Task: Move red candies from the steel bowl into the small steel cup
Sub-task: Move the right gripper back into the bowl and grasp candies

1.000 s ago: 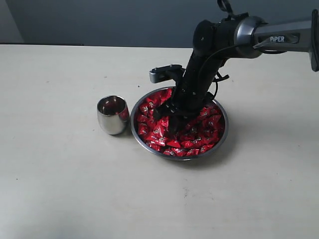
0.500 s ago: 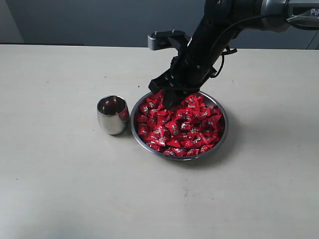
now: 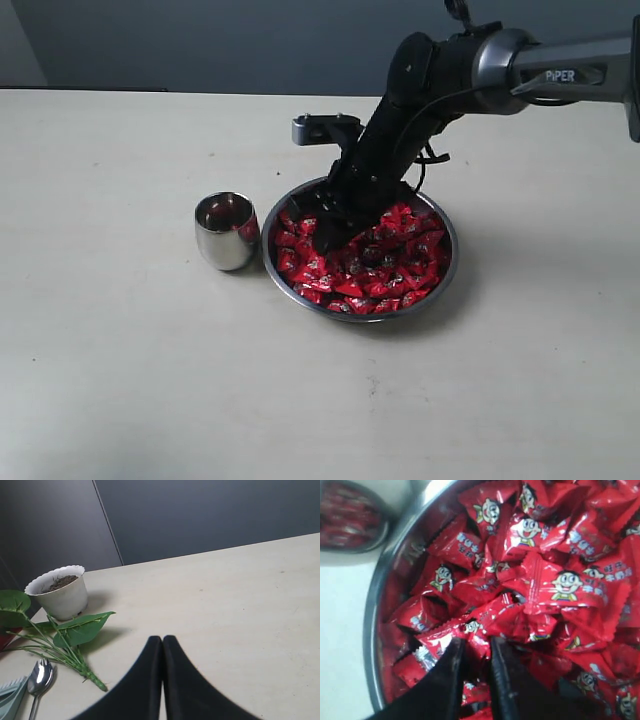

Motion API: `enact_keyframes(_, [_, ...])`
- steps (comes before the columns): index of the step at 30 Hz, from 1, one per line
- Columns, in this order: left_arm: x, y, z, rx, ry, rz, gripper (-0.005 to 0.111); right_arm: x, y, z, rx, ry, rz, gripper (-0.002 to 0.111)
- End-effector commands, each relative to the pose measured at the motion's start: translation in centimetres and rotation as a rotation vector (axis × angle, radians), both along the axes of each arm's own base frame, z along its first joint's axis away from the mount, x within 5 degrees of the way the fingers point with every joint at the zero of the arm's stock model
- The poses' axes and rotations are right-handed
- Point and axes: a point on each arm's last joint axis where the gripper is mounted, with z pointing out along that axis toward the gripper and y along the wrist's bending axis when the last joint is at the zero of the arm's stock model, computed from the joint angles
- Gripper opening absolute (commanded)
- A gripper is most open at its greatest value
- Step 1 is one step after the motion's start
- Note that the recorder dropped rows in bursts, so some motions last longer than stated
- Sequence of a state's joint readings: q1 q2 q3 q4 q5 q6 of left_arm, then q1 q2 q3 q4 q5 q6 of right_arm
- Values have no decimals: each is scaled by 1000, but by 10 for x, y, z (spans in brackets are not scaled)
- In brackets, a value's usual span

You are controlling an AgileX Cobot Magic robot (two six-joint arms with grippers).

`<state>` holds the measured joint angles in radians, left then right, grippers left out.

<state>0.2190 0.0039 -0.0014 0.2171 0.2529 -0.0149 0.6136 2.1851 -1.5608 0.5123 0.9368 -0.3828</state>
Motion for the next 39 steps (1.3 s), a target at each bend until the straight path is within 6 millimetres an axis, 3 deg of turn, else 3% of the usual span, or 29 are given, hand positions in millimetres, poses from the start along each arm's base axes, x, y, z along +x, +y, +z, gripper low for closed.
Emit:
enact_keyframes(1, [0, 0, 1, 4, -15, -5, 0, 1, 0, 0, 9, 4, -7, 22])
enact_keyframes(4, [0, 0, 1, 4, -15, -5, 0, 1, 0, 0, 8, 6, -6, 40])
enact_keyframes(5, [0, 0, 1, 4, -15, -5, 0, 1, 0, 0, 8, 6, -6, 41])
enact_keyframes(8, [0, 0, 1, 4, -15, -5, 0, 1, 0, 0, 8, 6, -6, 27])
enact_keyframes(11, [0, 0, 1, 4, -15, -5, 0, 1, 0, 6, 18, -9, -8, 2])
enact_keyframes(20, [0, 0, 1, 4, -15, -5, 0, 0, -1, 29, 52, -62, -13, 2])
enact_keyframes(25, [0, 0, 1, 4, -15, -5, 0, -5, 1, 29, 65, -12, -2, 2])
enact_keyframes(27, [0, 0, 1, 4, -15, -5, 0, -6, 3, 29, 70, -15, 1, 7])
enact_keyframes(33, [0, 0, 1, 4, -15, -5, 0, -11, 16, 28, 61, -93, 35, 40])
enact_keyframes(39, [0, 0, 1, 4, -15, -5, 0, -15, 23, 22, -30, -175, 74, 43])
